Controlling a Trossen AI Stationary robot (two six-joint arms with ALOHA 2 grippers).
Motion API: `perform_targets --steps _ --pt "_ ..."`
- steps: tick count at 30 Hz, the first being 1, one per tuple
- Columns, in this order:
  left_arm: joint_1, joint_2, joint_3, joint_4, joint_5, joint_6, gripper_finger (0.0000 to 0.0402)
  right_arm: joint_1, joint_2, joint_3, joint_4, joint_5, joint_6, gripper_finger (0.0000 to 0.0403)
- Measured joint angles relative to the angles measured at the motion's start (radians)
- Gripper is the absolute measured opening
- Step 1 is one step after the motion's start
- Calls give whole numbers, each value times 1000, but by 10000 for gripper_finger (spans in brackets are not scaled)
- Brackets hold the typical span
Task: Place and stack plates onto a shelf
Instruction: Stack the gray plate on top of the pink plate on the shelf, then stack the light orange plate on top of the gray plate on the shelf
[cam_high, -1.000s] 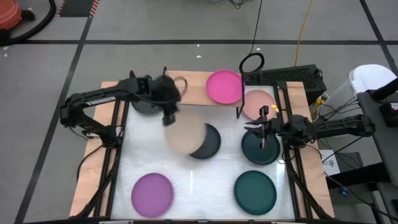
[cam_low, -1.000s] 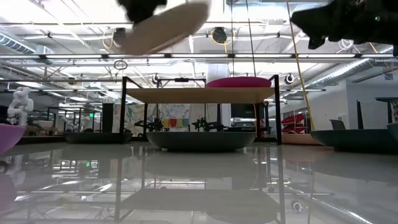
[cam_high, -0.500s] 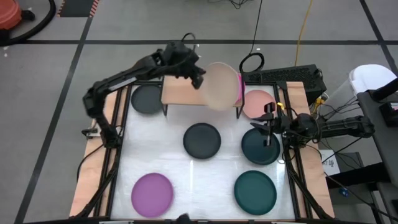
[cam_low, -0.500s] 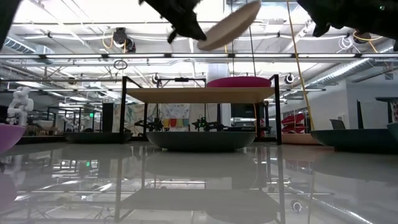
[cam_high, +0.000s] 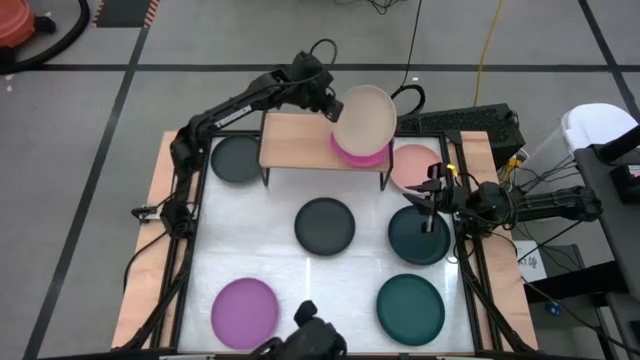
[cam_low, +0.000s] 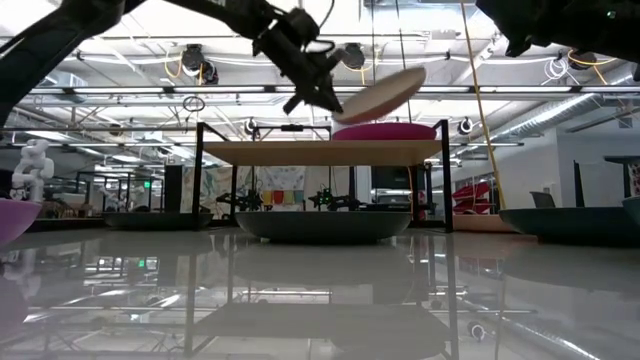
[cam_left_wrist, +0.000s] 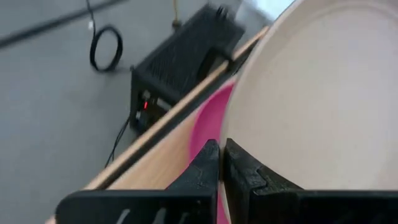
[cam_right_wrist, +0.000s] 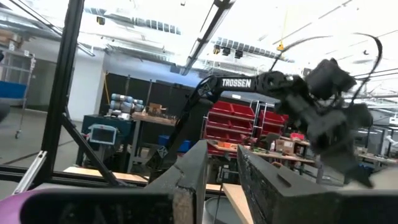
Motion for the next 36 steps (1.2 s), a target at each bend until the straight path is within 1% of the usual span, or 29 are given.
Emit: perform_targets --steps 3,6,11,15,20,23,27,29,31,34,36 --pt "4 22 -7 -53 2 0 8 0 0 0 -5 0 0 73" --pt "5 22 -8 -98 -24 23 8 0 0 0 -8 0 0 73" --pt "7 20 -8 -135 -42 24 8 0 0 0 -8 0 0 73" --pt "9 20 -8 -117 -59 20 11 0 0 0 -8 0 0 73" --pt "9 20 -8 -99 -59 29 54 0 0 0 -8 0 0 73" --pt "9 19 -8 -113 -35 61 83 0 0 0 -13 0 0 73" --pt "1 19 -8 -119 -28 83 110 0 0 0 -48 0 0 73" --pt "1 20 3 -126 -23 87 116 0 0 0 -65 0 0 73" --pt "4 13 28 -137 8 86 118 0 0 0 -79 2 2 73" --pt "-6 -32 43 -118 48 94 119 0 0 0 -121 5 37 73" --pt "-37 -71 44 -114 15 152 119 0 0 0 -145 6 45 73"
